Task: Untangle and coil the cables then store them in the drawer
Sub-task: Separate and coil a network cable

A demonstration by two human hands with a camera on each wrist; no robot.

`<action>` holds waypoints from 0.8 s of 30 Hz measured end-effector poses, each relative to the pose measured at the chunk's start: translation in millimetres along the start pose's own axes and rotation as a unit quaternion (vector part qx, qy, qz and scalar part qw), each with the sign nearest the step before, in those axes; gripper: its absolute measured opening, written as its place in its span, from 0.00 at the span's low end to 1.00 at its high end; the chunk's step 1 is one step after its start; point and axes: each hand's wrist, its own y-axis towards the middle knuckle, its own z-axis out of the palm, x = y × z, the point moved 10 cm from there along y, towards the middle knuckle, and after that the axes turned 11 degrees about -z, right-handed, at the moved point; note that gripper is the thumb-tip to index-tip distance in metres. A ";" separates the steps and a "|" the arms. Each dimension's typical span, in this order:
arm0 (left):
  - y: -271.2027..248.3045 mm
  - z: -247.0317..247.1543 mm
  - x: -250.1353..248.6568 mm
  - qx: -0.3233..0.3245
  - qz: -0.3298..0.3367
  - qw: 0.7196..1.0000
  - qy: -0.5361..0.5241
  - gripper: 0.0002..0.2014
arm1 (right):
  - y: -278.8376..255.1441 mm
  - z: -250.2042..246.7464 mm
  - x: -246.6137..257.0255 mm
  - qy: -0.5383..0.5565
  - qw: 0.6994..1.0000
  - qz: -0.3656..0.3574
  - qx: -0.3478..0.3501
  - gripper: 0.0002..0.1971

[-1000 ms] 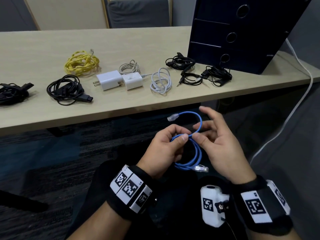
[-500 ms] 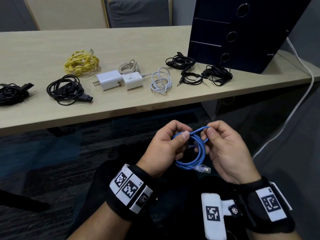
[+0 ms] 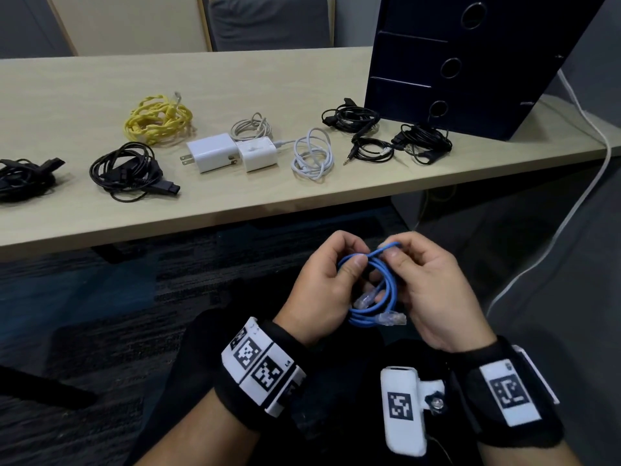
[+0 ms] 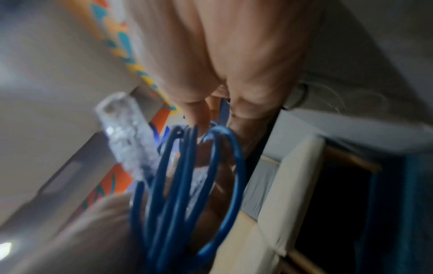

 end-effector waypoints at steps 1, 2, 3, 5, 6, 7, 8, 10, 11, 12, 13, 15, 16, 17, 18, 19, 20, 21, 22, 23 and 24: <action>-0.7 -2.2 0.8 -0.015 0.005 1.000 0.015 0.08 | 0.7 -2.1 7.0 -0.111 0.993 -0.038 0.017 0.10; -1.1 -4.9 2.3 -0.029 0.004 0.999 0.021 0.09 | 0.6 -4.9 14.6 -0.211 0.975 -0.074 0.021 0.10; -1.2 -7.3 3.0 -0.038 0.002 0.999 0.020 0.10 | -0.8 -8.1 26.6 -0.287 0.951 -0.115 0.011 0.13; 0.2 -12.5 2.2 -0.054 0.008 0.998 0.026 0.10 | -7.0 -5.4 54.8 -0.334 0.920 -0.207 0.009 0.13; 0.9 -15.0 1.1 -0.062 0.013 0.997 0.037 0.10 | -10.6 6.8 63.2 -0.343 0.906 -0.241 0.053 0.10; 1.8 -16.8 0.8 -0.068 0.017 0.996 0.047 0.09 | -15.8 22.9 63.0 -0.363 0.890 -0.250 0.119 0.08; 3.1 -18.2 1.4 -0.071 0.018 0.996 0.054 0.07 | -20.4 35.6 56.0 -0.394 0.870 -0.240 0.173 0.09; 4.9 -15.7 4.5 -0.063 0.004 0.997 0.033 0.05 | -24.7 43.3 43.0 -0.453 0.843 -0.203 0.207 0.14; 5.2 -15.6 5.6 -0.059 -0.002 0.998 0.020 0.04 | -24.6 43.0 41.4 -0.467 0.839 -0.193 0.201 0.17; 5.8 -16.6 5.7 -0.060 -0.007 0.998 0.011 0.03 | -24.0 44.0 41.5 -0.472 0.840 -0.183 0.197 0.20; 5.4 -18.2 5.7 -0.059 -0.012 0.998 0.006 0.04 | -23.7 46.5 41.2 -0.473 0.841 -0.174 0.197 0.21; 4.9 -19.1 5.4 -0.048 -0.019 0.999 -0.014 0.06 | -21.9 48.7 42.9 -0.464 0.846 -0.182 0.187 0.19; 4.6 -18.2 4.3 -0.040 -0.017 0.999 -0.024 0.07 | -21.0 48.2 44.7 -0.458 0.850 -0.189 0.178 0.16; 4.2 -18.0 2.9 -0.037 -0.014 0.999 -0.026 0.07 | -20.1 47.5 46.2 -0.451 0.854 -0.196 0.168 0.13; 3.7 -18.4 1.8 -0.036 -0.014 0.999 -0.027 0.07 | -19.7 46.6 46.6 -0.442 0.860 -0.200 0.157 0.11; 3.3 -18.7 1.3 -0.034 -0.016 0.999 -0.030 0.08 | -20.2 46.6 47.0 -0.439 0.863 -0.203 0.149 0.09; 3.6 -19.0 1.3 -0.035 -0.019 0.999 -0.037 0.08 | -21.8 48.0 48.0 -0.439 0.861 -0.212 0.142 0.08; 4.2 -20.7 2.0 -0.039 -0.021 0.998 -0.044 0.09 | -23.7 50.1 48.9 -0.443 0.858 -0.223 0.132 0.08; 5.0 -22.1 2.2 -0.044 -0.024 0.998 -0.049 0.09 | -25.6 51.9 49.9 -0.443 0.857 -0.232 0.119 0.09; 5.9 -22.4 2.1 -0.046 -0.028 0.997 -0.054 0.09 | -27.1 53.5 49.9 -0.444 0.857 -0.236 0.111 0.11; 6.4 -22.4 1.9 -0.047 -0.031 0.997 -0.062 0.09 | -28.3 55.5 48.2 -0.445 0.857 -0.235 0.113 0.13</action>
